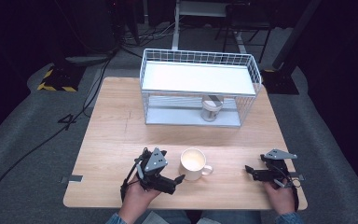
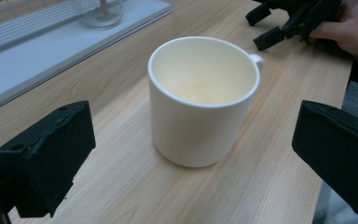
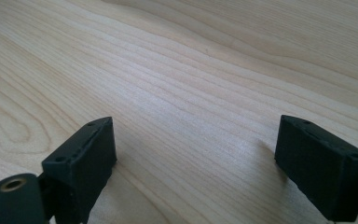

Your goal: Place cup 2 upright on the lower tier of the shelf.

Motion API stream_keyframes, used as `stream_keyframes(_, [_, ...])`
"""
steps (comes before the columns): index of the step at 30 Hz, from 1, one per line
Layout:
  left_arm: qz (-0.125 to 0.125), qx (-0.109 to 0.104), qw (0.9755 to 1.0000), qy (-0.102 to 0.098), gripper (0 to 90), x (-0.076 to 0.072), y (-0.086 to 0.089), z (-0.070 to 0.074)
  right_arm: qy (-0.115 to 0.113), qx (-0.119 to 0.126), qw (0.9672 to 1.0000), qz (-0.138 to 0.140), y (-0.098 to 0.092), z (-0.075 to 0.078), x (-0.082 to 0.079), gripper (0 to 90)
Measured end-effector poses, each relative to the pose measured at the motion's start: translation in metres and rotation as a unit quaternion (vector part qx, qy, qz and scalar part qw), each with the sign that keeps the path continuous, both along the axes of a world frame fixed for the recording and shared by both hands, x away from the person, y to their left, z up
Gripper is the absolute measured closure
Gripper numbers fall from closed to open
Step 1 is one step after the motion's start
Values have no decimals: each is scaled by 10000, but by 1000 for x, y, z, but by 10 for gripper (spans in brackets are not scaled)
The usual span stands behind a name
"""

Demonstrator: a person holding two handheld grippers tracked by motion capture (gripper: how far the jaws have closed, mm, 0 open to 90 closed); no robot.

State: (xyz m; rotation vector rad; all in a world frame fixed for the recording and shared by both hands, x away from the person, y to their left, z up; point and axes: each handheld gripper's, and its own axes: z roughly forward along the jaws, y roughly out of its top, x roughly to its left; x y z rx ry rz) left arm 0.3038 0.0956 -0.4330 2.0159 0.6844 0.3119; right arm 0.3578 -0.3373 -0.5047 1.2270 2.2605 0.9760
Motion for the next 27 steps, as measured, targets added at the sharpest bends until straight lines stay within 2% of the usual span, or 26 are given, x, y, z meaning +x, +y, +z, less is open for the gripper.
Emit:
stream_keyframes(2, [-91, -53, 9999, -79, 0, 0, -6, 0, 1, 1, 10000, 1, 0, 0, 0, 126])
stream_keyframes(5, [-171, -88, 9998, -81, 0, 0, -9, 0, -1, 0, 10000, 0, 0, 0, 0, 127])
stream_keyframes(13, [-222, -174, 9996, -8, 0, 6, -17, -5, 0, 0, 10000, 0, 0, 0, 0, 127])
stream_keyframes(27, [-332, -142, 9993, 53, 0, 16, -34, -17, 0, 0, 10000, -1, 0, 0, 0, 126])
